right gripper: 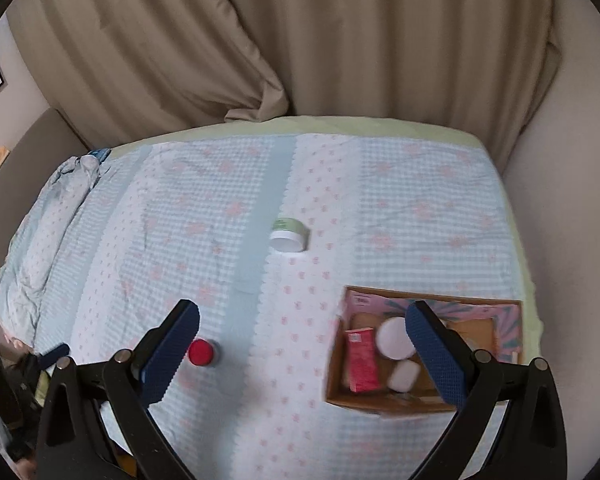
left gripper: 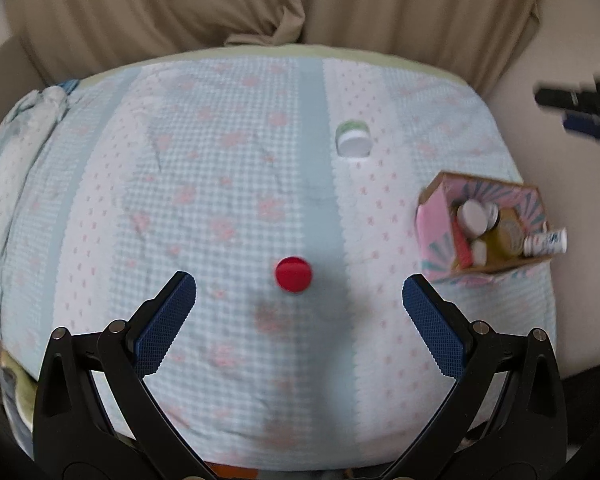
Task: Organize rigid objects
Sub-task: 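Move both tools back toward the red cap and green jar on the bed, then grasp the red cap with the left tool while the right tool grasps the small green jar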
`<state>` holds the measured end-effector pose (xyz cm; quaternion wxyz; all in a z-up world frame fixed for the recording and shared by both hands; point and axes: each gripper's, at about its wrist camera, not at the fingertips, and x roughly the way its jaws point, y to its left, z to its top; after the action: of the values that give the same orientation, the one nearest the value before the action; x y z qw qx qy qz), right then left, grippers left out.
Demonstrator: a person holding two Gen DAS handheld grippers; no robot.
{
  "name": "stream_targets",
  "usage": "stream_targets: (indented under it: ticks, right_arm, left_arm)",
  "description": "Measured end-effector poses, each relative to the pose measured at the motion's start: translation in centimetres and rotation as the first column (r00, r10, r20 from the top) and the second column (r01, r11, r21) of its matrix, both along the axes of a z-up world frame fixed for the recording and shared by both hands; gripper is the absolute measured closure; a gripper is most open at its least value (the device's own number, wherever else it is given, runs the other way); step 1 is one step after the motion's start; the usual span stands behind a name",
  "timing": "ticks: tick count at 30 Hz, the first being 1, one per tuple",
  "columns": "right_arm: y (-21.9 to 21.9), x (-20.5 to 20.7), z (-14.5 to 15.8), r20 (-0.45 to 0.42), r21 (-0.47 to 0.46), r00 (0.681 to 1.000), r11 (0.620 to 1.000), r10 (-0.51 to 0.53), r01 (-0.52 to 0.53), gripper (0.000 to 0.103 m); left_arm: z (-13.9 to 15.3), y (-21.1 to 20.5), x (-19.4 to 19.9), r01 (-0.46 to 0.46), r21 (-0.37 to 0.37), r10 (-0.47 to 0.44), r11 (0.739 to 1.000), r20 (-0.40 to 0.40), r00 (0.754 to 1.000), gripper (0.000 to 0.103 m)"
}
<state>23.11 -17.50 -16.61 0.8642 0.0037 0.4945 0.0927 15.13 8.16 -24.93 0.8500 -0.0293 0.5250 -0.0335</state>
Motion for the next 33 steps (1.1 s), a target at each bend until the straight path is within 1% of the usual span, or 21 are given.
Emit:
stream_targets:
  ticks: [4,7,11,14,18,22,23,26,29,31,33]
  right_arm:
    - [2.5,2.3,-2.0,-0.034,-0.001,0.999,1.0,0.006,-0.006,0.0]
    - [3.7,4.5,-4.3,-0.086,0.026,0.996,1.0,0.005,-0.003,0.0]
    - [4.8,8.1,-8.3,-0.171,0.072,0.985,0.997,-0.007,0.019,0.0]
    - [5.1,11.0,-11.8,-0.238,0.081,0.971,0.996,-0.01,0.03,0.0]
    - [5.4,14.8,-16.3,-0.322,0.087,0.947,0.995,-0.014,0.044,0.0]
    - [6.1,18.9,-20.9,-0.395,0.081,0.919,0.996,-0.007,0.043,0.0]
    - [6.4,20.0,-22.1,-0.406,0.075,0.914,0.996,-0.009,0.043,0.0]
    - [6.8,21.9,-24.3,-0.417,0.071,0.909,0.997,-0.006,0.039,0.0]
    - [7.5,23.3,-26.5,-0.448,0.057,0.894,0.998,-0.001,0.03,0.0]
    - [7.7,24.0,-27.6,-0.466,0.051,0.885,0.998,-0.002,0.029,0.0]
    - [7.8,24.5,-28.6,-0.481,0.036,0.877,0.999,-0.017,0.039,0.0]
  left_arm:
    - [-3.6,1.2,1.1,0.06,0.005,-0.06,0.998,-0.052,0.997,0.0]
    - [-7.1,1.6,1.9,0.101,0.0,-0.1,0.995,-0.098,0.99,0.0]
    - [-11.8,1.4,3.0,0.144,0.006,-0.142,0.99,-0.148,0.979,0.0]
    - [-15.1,1.3,4.0,0.166,0.004,-0.163,0.986,-0.178,0.97,0.0]
    - [-18.9,0.3,4.9,0.206,0.041,-0.195,0.978,-0.193,0.962,0.0]
    - [-21.5,-0.7,5.7,0.224,0.066,-0.208,0.972,-0.187,0.96,0.002]
    - [-22.1,-0.9,5.9,0.221,0.064,-0.206,0.973,-0.186,0.961,0.003]
    - [-23.4,-1.3,6.4,0.21,0.048,-0.197,0.977,-0.186,0.963,0.006]
    - [-24.6,-1.8,7.2,0.208,0.045,-0.195,0.977,-0.198,0.961,0.013]
    - [-25.4,-2.0,7.8,0.205,0.047,-0.19,0.978,-0.217,0.958,0.023]
    - [-25.8,-2.2,8.1,0.205,0.033,-0.193,0.978,-0.223,0.956,0.026]
